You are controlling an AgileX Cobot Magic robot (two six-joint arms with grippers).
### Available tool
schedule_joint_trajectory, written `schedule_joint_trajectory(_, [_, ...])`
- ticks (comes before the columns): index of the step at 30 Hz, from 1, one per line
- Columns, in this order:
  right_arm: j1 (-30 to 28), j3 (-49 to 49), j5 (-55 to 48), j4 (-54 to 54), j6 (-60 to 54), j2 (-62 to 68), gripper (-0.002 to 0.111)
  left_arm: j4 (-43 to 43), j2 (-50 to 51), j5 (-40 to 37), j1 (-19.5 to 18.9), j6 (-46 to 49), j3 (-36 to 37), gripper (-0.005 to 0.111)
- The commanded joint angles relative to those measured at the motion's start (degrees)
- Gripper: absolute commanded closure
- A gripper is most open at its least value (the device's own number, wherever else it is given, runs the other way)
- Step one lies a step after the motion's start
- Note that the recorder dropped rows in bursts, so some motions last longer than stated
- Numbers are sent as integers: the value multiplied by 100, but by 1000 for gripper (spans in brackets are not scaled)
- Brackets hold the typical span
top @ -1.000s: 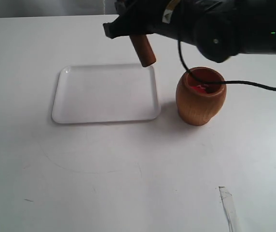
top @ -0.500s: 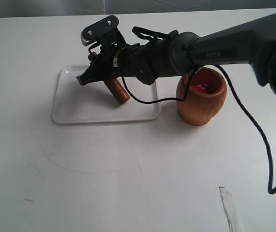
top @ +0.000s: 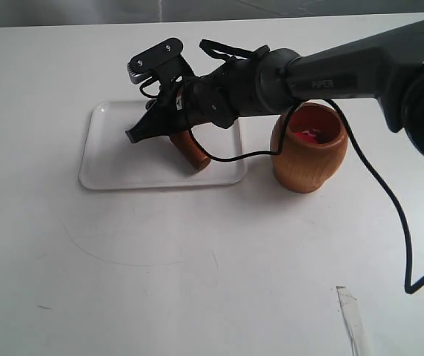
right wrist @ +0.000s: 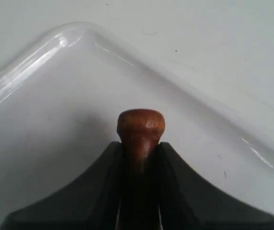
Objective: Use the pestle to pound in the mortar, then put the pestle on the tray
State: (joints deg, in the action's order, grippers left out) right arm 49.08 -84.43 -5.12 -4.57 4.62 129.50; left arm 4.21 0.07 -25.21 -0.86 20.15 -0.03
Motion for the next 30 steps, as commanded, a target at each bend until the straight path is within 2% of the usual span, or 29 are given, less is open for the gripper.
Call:
schedule_joint_trajectory(1, [18,-36,-27,242,36,6,71,-42,-7,17,44,-47,3,107])
schedule_joint_trajectory(4, [18,-36,-5,256,36,-119,66,-42,-7,17,44,-47,3,107])
schedule_joint_trajectory(8, [18,-36,-99,256,36,-531,67,-42,-7,17,44,-47,3,107])
schedule_joint_trajectory(10, [18,-36,-254,242,9,-870,76,-42,-7,17,44,-47,3,107])
schedule_joint_trajectory(14, [29,-36,-760,164,-34,-1601,108,-42,-7,17,44,-47,3,107])
schedule_joint_trajectory(17, [121,4,-1170,-165,-34,-2208,108,-42,-7,17,44,-47,3,107])
schedule_joint_trajectory(21, [385,458,-1162,-848,30,-3058,108,-42,-7,17,44,-47,3,107])
schedule_joint_trajectory(25, [662,1051,-1164,-1354,75,-3907,108,-42,-7,17,44,-47,3,107])
schedule_joint_trajectory(30, [819,1975,-1099,-2101,681,-4943,108,-42,-7,17,44,-47,3,107])
